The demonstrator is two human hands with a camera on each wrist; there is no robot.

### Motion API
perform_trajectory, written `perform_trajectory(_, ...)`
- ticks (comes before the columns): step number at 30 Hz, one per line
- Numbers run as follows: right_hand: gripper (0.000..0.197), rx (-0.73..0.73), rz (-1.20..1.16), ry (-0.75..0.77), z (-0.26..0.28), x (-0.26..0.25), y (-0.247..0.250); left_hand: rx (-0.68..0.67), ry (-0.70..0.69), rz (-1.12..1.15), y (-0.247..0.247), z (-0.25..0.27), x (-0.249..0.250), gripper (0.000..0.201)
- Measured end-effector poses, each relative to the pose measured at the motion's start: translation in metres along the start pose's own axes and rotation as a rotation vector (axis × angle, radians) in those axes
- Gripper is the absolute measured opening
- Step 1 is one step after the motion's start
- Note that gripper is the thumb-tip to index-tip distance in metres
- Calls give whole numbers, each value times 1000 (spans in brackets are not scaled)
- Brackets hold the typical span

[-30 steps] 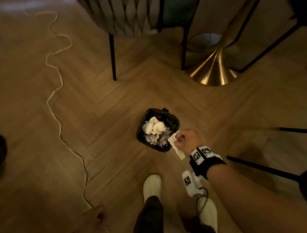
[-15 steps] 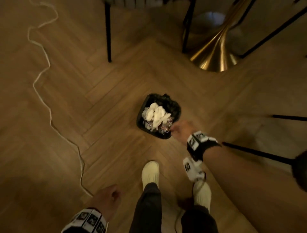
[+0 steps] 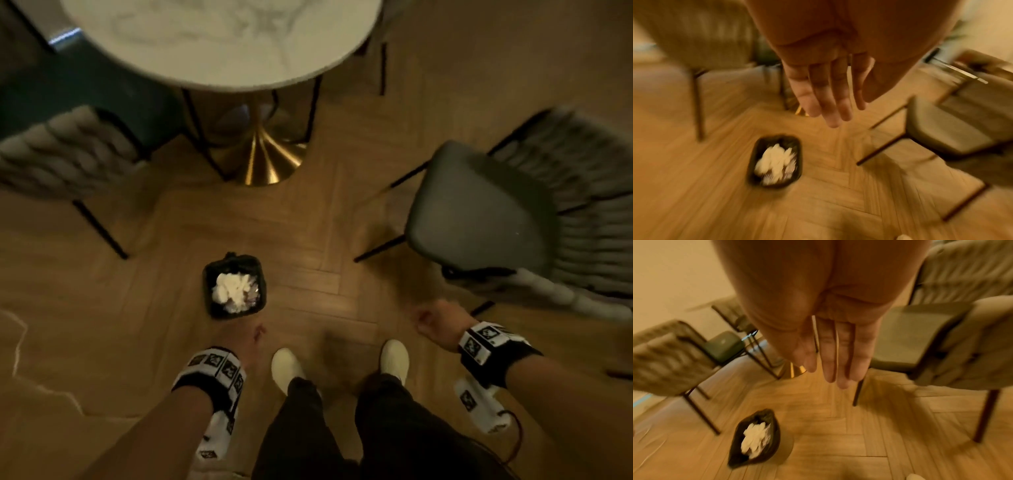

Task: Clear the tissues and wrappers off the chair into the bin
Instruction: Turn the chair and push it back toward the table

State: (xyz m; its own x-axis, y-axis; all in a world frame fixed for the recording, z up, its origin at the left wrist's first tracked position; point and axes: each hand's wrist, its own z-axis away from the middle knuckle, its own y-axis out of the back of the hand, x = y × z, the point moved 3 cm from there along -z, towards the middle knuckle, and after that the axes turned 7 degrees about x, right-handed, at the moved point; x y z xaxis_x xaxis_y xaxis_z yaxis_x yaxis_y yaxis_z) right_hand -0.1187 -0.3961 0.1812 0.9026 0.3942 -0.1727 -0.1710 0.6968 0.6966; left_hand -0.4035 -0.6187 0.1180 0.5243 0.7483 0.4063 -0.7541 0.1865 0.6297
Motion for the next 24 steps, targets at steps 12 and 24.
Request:
perform_trajectory(12,14,121,-179,-305,108,329,24,-181,-451,-367,-137,20,380,19)
perform_trajectory(24,22,216,-31,-373,108,484,71,-144,-517,29,-226,13,544,14)
